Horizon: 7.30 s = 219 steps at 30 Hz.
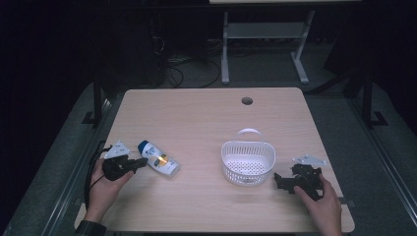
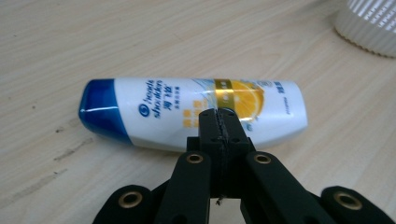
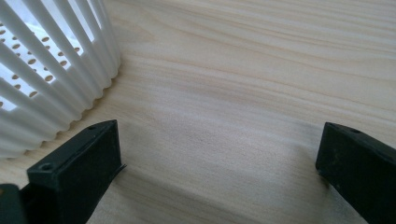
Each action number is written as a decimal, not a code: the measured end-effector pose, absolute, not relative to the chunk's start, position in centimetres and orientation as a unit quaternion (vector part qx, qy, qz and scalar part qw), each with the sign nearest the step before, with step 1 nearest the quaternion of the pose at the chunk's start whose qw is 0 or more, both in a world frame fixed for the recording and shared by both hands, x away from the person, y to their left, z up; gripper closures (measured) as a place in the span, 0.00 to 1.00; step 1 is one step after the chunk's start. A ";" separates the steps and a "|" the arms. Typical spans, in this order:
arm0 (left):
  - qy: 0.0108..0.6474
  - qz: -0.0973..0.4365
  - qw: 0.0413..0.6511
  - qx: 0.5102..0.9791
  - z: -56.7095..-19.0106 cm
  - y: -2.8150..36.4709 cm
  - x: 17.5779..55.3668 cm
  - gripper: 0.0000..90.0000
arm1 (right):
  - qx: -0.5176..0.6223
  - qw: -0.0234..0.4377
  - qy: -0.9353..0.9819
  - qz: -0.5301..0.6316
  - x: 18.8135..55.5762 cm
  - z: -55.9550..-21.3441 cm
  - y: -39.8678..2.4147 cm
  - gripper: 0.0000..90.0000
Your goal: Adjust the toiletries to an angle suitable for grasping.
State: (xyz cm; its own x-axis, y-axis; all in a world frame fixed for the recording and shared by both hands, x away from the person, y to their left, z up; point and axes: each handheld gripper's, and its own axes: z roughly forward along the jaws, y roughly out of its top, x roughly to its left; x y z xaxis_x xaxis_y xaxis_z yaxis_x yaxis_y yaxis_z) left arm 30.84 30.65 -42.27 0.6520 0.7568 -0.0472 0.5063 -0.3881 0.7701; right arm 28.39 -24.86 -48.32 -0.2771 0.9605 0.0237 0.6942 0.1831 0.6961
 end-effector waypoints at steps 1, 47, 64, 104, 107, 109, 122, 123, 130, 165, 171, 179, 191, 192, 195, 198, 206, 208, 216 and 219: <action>0.386 0.158 0.396 0.818 -42.3 30.7 30.8 1.00 | 0.561 0.217 0.738 0.307 28.4 -48.3 -24.9 0.00; 0.447 0.199 0.346 0.800 -43.9 33.3 36.3 1.00 | 0.561 0.217 0.738 0.307 28.4 -48.3 -24.9 0.00; 0.451 0.191 0.342 0.802 -44.4 32.5 37.1 1.00 | 0.561 0.217 0.738 0.307 28.4 -48.3 -24.9 0.00; 0.419 0.171 0.351 0.820 -45.1 27.0 39.8 1.00 | 0.561 0.217 0.738 0.307 28.4 -48.3 -24.9 0.00; 0.417 0.169 0.356 0.819 -45.0 26.6 39.9 1.00 | 0.561 0.217 0.738 0.307 28.4 -48.3 -24.9 0.00; 0.413 0.169 0.356 0.821 -45.0 26.2 40.0 1.00 | 0.561 0.217 0.738 0.307 28.4 -48.3 -24.9 0.00; 0.397 0.153 0.364 0.828 -44.9 24.3 40.1 1.00 | 0.561 0.217 0.738 0.307 28.4 -48.3 -24.9 0.00; 0.395 0.154 0.363 0.830 -44.9 24.2 40.1 1.00 | 0.561 0.217 0.738 0.307 28.4 -48.3 -24.9 0.00; 0.376 0.152 0.376 0.833 -43.3 23.3 38.7 1.00 | 0.561 0.217 0.738 0.307 28.4 -48.3 -24.9 0.00; 0.317 0.086 0.361 0.873 -44.4 19.1 33.7 1.00 | 0.559 0.217 0.739 0.307 28.3 -48.3 -24.9 0.00; 0.321 0.092 0.354 0.874 -44.4 19.7 33.5 1.00 | 0.559 0.217 0.739 0.307 28.3 -48.3 -24.9 0.00; 0.334 0.103 0.350 0.869 -44.3 21.2 33.2 1.00 | 0.559 0.217 0.739 0.307 28.3 -48.3 -24.9 0.00; 0.352 0.119 0.344 0.862 -44.1 23.4 32.9 1.00 | 0.559 0.217 0.739 0.308 28.3 -48.3 -24.9 0.00; 0.352 0.119 0.344 0.862 -44.1 23.4 32.9 1.00 | 0.559 0.217 0.739 0.308 28.3 -48.3 -24.9 0.00; 0.357 0.123 0.343 0.860 -44.0 24.1 32.8 1.00 | 0.559 0.217 0.739 0.308 28.3 -48.3 -24.9 0.00; 0.360 0.124 0.342 0.859 -44.0 24.5 32.8 1.00 | 0.559 0.217 0.739 0.308 28.3 -48.3 -24.9 0.00; 0.358 0.130 0.347 0.857 -43.8 24.9 32.7 0.98 | 0.559 0.217 0.739 0.308 28.3 -48.3 -24.9 0.00; 0.358 0.131 0.348 0.856 -43.7 25.0 32.7 0.97 | 0.559 0.217 0.739 0.308 28.3 -48.3 -24.9 0.00; 0.359 0.135 0.358 0.851 -42.8 25.2 32.7 0.83 | 0.559 0.217 0.739 0.308 28.3 -48.3 -24.9 0.00; 0.357 0.139 0.358 0.851 -42.6 25.4 32.8 0.77 | 0.559 0.217 0.739 0.308 28.3 -48.3 -24.9 0.00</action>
